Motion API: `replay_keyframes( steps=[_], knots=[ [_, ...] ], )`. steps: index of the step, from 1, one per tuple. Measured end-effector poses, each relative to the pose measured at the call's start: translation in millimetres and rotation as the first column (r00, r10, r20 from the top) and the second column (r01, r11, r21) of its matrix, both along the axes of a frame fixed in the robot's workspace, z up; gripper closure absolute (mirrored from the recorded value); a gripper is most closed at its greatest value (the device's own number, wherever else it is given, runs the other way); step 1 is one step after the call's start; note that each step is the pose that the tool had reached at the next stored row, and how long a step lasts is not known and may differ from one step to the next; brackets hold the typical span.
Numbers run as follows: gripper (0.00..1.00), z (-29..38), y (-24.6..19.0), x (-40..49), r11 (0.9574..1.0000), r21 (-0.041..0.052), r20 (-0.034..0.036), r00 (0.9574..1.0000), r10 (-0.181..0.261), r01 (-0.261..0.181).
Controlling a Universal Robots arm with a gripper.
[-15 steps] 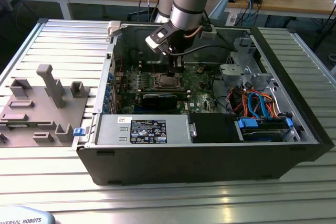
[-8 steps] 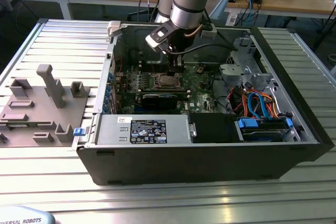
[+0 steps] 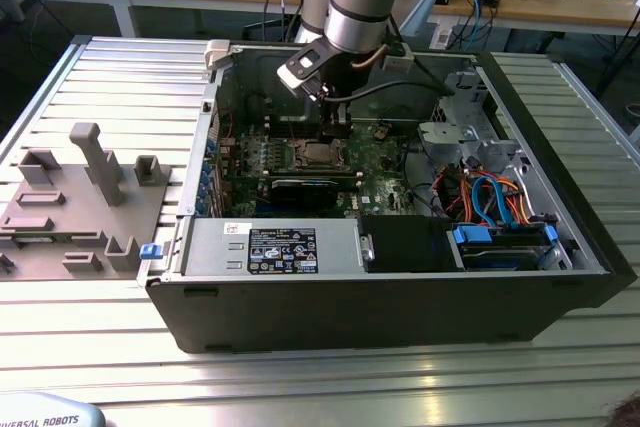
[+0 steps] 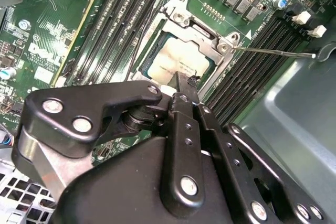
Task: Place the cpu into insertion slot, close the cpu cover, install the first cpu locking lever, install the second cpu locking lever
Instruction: 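Close the cpu cover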
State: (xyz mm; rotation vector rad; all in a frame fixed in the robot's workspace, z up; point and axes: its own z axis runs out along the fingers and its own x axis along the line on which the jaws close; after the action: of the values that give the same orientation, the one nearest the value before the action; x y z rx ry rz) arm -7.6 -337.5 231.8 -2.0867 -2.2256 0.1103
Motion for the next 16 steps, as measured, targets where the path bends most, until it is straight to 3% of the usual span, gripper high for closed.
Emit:
replay_keyframes(
  steps=[16],
  knots=[
    [0.89,9.6,0.0,0.0,1.0,0.0001,0.0,1.0,0.0,0.0]
  ],
)
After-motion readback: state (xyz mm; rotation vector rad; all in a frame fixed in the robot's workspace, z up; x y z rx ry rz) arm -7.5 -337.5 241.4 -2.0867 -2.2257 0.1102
